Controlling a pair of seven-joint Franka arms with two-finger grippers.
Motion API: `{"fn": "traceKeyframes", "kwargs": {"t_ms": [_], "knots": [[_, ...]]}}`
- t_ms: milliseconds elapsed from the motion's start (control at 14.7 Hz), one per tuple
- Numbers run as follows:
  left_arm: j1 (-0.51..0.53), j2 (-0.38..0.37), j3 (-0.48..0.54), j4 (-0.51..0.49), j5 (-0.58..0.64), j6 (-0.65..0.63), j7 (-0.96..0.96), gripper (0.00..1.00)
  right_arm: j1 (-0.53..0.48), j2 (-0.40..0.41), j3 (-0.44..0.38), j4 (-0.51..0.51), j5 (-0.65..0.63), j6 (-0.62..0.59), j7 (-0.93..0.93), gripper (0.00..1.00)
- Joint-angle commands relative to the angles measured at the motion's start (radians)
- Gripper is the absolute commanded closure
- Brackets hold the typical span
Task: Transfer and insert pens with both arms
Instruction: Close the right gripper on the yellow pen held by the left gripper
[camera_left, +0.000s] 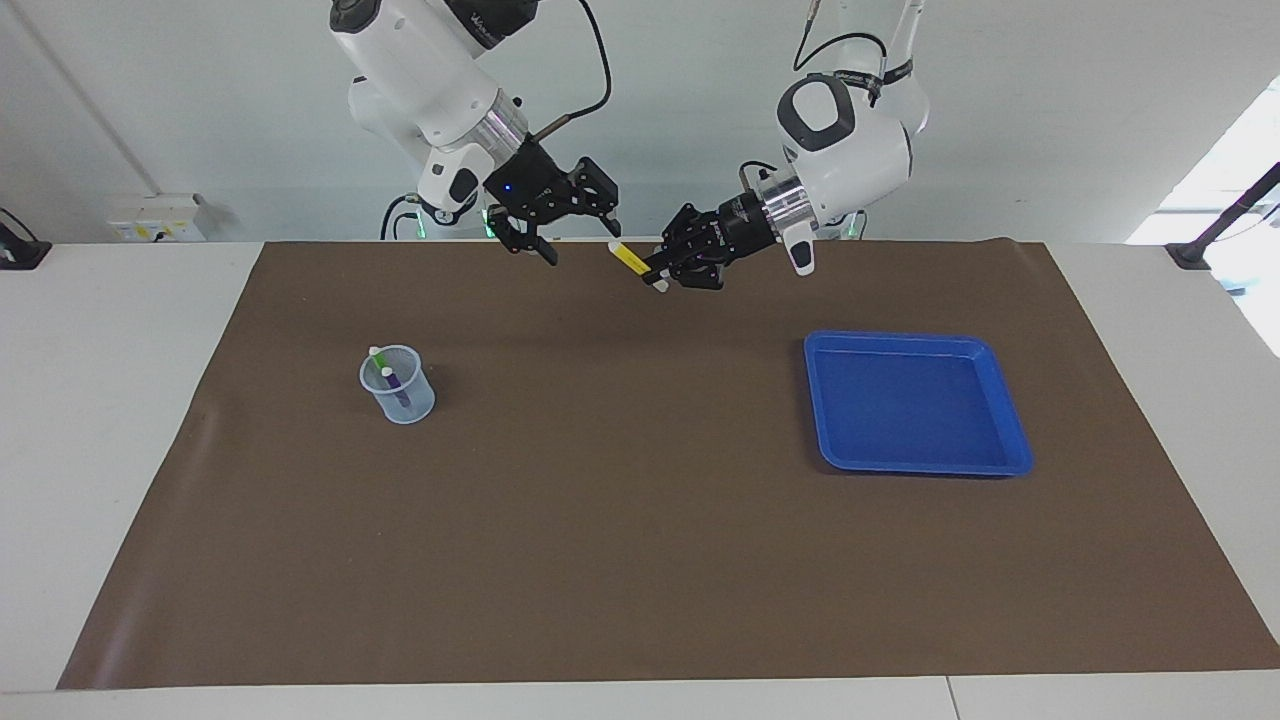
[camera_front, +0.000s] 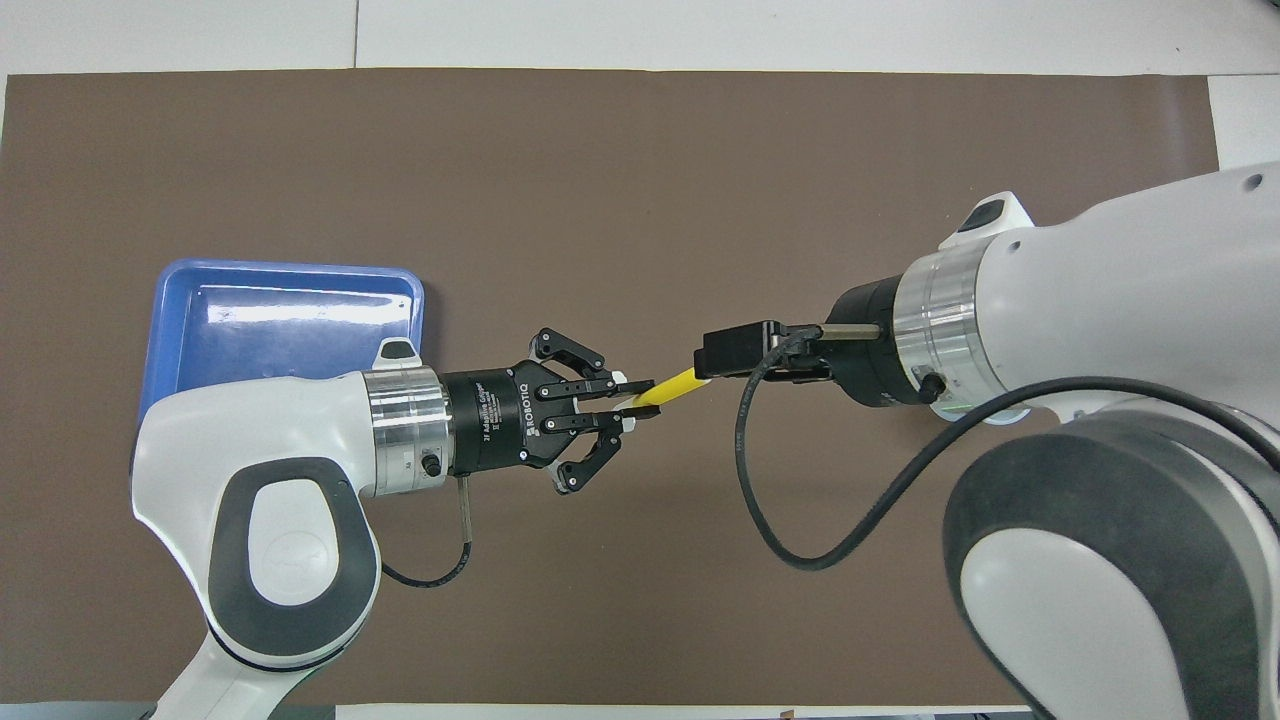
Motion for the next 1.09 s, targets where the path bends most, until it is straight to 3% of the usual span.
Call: {"fn": "traceKeyframes", "kwargs": {"t_ms": [0, 339, 1018], "knots": [[-0.019, -0.040, 0.010, -0.042, -0.025, 0.024, -0.007, 1.00, -0.009, -0.008, 0.040, -0.019, 0.025, 0.023, 0.031, 0.00], [-0.033, -0.049, 0.010, -0.057, -0.025, 0.021, 0.033, 1.00, -0.009, 0.001, 0.068, -0.036, 0.023, 0.084, 0.046, 0.00], [-0.033, -0.058, 0.010, -0.069, -0.026, 0.016, 0.047, 1.00, -0.009, 0.002, 0.066, -0.032, 0.023, 0.024, 0.048, 0.03]]}}
